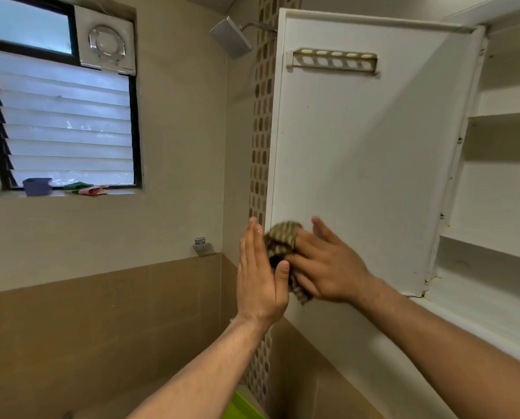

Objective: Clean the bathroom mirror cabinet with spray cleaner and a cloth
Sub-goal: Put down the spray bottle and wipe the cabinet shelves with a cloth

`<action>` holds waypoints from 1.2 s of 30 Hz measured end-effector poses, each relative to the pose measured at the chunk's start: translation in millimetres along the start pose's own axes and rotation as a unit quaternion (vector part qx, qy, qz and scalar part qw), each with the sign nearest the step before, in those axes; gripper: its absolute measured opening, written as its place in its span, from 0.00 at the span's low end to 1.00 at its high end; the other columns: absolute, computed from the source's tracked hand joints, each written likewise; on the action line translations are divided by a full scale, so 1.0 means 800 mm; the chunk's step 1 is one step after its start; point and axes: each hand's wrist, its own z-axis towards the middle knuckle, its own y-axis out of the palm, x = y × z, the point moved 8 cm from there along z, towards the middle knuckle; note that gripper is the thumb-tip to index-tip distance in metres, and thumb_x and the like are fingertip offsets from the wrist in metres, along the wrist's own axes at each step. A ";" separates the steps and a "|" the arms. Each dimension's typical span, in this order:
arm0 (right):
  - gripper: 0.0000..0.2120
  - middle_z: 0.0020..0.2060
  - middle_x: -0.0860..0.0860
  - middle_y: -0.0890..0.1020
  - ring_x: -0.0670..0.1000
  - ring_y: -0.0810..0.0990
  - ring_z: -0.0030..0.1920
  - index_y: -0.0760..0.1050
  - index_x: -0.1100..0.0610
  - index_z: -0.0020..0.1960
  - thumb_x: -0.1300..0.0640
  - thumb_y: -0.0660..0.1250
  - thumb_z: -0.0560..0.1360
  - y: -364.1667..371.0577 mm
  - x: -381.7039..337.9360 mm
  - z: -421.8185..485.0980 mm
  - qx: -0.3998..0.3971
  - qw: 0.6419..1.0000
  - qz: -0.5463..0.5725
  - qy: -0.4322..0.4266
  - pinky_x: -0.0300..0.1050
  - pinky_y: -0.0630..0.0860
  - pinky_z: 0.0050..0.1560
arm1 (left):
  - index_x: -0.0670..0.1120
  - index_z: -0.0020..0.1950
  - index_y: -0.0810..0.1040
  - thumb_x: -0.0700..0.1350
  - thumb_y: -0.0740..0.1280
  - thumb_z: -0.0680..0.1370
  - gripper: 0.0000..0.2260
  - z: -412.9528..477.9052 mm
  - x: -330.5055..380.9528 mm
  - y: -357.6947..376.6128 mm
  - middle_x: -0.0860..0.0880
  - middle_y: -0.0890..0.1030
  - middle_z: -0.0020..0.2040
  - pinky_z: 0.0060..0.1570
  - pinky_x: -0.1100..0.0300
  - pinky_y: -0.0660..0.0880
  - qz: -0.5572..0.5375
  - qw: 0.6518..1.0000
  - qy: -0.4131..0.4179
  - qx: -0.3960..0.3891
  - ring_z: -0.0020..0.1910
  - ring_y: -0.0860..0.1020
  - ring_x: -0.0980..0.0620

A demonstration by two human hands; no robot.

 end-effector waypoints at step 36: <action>0.31 0.73 0.59 0.67 0.60 0.69 0.71 0.57 0.57 0.80 0.43 0.54 0.82 0.037 -0.031 -0.085 -0.069 0.912 0.083 0.395 0.57 0.63 0.77 | 0.39 0.84 0.50 0.61 0.47 0.84 0.35 -0.034 0.058 0.060 0.42 0.47 0.85 0.81 0.44 0.44 0.148 0.945 0.251 -0.146 0.84 0.47 0.42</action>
